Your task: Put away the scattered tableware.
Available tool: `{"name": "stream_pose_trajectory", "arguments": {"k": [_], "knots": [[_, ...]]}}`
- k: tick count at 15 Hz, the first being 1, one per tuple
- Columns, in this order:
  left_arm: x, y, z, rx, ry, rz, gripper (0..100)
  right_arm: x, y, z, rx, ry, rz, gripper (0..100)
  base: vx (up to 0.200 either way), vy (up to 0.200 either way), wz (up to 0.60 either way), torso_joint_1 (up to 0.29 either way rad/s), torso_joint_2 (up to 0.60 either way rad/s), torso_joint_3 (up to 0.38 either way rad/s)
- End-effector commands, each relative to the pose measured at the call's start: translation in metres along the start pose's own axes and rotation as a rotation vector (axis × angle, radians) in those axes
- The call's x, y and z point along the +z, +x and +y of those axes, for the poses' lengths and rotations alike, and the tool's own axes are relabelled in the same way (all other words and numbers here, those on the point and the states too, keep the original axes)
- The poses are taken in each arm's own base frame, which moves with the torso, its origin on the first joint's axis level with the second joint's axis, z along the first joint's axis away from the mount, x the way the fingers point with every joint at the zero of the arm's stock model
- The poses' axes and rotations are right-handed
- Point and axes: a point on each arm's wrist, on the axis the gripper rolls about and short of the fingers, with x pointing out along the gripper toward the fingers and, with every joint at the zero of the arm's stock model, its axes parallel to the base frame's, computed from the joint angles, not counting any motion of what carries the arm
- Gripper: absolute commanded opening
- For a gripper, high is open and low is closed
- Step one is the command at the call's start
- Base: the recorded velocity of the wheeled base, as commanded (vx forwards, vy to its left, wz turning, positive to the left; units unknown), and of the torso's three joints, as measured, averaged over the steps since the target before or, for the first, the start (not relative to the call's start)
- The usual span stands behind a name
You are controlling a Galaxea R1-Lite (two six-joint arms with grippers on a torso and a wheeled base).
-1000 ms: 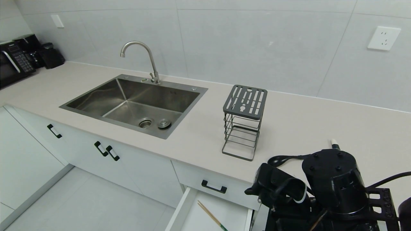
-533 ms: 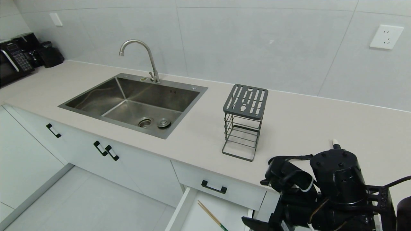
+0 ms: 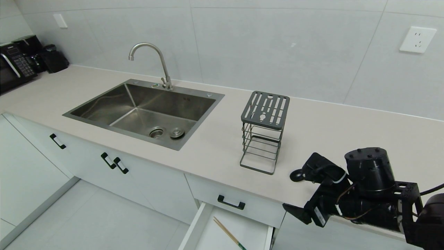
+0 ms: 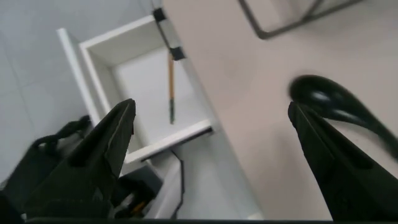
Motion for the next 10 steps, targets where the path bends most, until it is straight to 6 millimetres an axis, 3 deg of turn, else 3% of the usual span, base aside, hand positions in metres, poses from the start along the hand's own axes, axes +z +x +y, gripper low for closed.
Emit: {"name": "stream_pose_trajectory", "arguments": {"k": [1,5,10], "knots": [[0.000,0.000,0.000,0.001,0.000,0.000,100,-0.015,-0.001,-0.050,-0.095,-0.034,0.004,100,0.000,0.000,0.00,0.000,0.00,0.000],[0.000,0.000,0.000,0.001,-0.001,0.000,100,-0.031,0.005,-0.078,-0.112,0.008,0.023,100,0.000,0.000,0.00,0.000,0.00,0.000],[0.000,0.000,0.000,0.001,0.000,0.000,100,-0.037,0.017,-0.085,-0.078,0.024,0.029,100,0.000,0.000,0.00,0.000,0.00,0.000]]}}
